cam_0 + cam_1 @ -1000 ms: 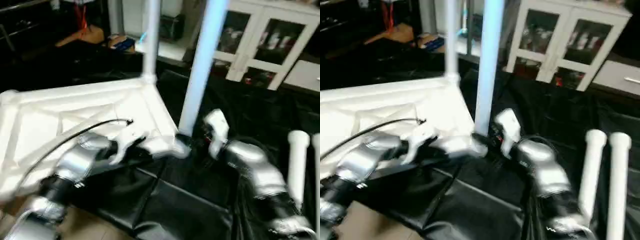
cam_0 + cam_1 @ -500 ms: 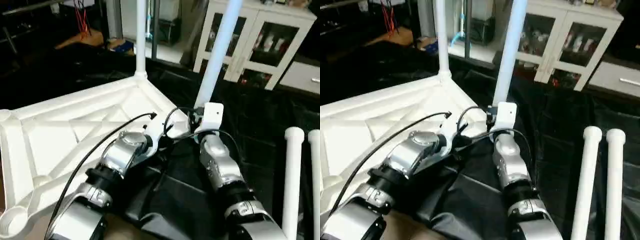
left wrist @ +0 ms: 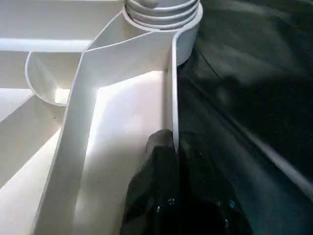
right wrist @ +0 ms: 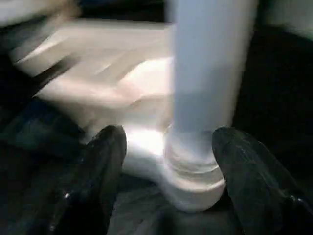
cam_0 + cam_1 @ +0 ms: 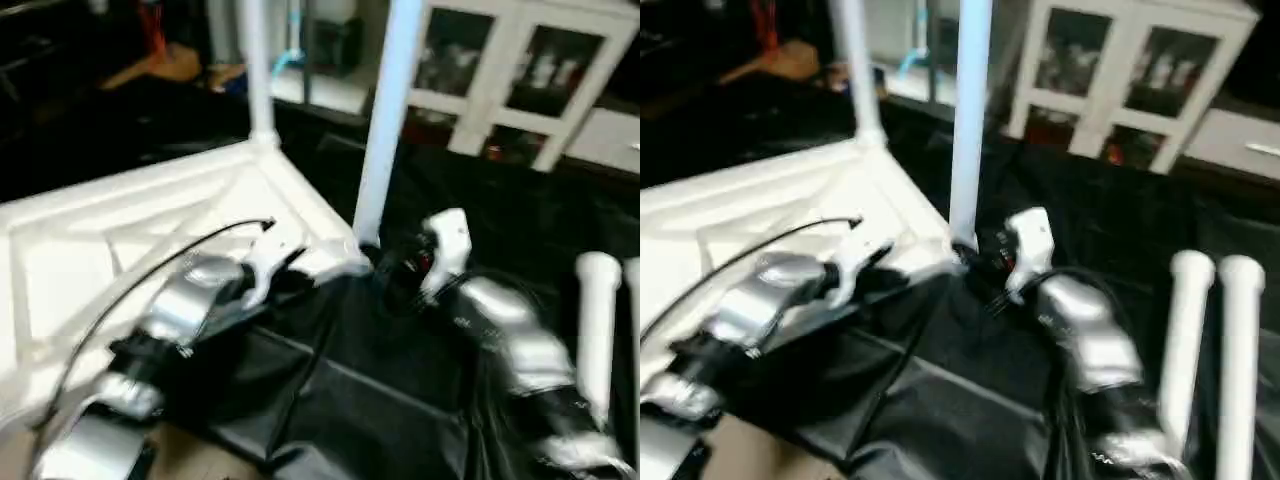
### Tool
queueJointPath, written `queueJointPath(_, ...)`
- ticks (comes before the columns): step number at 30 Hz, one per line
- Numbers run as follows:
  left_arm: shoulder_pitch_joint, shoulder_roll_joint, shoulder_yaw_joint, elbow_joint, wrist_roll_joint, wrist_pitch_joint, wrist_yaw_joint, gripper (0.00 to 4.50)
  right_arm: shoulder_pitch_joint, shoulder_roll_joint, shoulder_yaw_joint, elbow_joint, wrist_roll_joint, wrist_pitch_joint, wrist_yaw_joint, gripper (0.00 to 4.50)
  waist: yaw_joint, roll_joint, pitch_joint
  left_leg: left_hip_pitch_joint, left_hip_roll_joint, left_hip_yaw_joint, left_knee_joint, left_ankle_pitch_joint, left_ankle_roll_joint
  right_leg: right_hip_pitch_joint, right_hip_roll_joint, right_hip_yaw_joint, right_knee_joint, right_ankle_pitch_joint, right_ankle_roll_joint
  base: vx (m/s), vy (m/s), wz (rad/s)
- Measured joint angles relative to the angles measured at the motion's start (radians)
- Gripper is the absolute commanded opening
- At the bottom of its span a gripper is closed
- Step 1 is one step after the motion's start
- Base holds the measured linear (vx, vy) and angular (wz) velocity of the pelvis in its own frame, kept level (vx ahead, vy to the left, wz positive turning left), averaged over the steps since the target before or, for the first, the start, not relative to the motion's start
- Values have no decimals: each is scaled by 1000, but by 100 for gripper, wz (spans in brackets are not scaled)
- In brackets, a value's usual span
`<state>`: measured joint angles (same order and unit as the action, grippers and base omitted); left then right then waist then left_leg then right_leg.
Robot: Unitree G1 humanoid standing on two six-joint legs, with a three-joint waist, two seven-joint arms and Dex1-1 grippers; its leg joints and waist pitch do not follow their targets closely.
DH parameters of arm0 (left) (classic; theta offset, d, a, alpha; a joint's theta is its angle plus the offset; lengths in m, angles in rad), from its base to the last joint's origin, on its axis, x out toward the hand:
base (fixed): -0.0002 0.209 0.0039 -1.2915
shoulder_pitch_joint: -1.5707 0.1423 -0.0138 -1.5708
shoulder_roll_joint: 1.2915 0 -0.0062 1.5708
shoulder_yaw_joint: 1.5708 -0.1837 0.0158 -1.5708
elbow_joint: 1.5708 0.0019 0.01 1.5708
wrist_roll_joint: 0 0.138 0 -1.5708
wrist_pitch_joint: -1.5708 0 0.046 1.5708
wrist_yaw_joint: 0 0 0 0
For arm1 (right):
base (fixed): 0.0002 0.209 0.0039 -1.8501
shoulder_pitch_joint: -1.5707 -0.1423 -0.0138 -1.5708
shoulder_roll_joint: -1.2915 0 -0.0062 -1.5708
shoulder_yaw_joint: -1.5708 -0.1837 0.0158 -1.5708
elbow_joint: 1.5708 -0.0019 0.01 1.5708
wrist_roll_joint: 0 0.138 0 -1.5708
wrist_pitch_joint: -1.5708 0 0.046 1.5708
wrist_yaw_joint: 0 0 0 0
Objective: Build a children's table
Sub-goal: Rotate leg to tighten
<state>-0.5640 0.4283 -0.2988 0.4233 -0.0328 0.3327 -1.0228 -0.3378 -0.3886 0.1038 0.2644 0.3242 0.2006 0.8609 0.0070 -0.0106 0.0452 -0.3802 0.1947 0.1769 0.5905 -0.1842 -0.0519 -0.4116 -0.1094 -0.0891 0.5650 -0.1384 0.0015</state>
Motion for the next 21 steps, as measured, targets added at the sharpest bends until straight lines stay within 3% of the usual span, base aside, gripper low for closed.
queueJointPath(4, 34, 79, -13, -48, -32, -25, -128, 0, 31, -104, 3, -29, 20, 15, 144, 307, 11, 0, 0, -2, 1, 1, 0, -1, 3, -9, 0, 0, 14, -11, -11, 36, -13, 1)
queueJointPath(8, 81, 105, -34, -118, -53, -22, -235, 0, 56, -189, 21, -77, 33, 29, 265, 307, 28, 0, 0, 1, 1, 3, 2, 0, 2, -6, 0, 1, 14, -11, -11, 0, 0, 0)
queueJointPath(13, 98, 116, -62, -145, -61, -7, -281, 0, 70, -207, 36, -149, 65, 63, 328, 307, 29, 0, 1, 14, 3, 18, 1, -3, -5, 3, 1, 17, 16, -13, -8, 0, 0, 0)
queueJointPath(21, 103, 123, -70, -159, -65, 3, -307, 0, 73, -213, 64, -183, 73, 94, 372, 307, 28, -5, 1, 14, -1, 21, 4, -3, -4, 3, 1, 26, 15, -15, -4, 0, 0, 0)
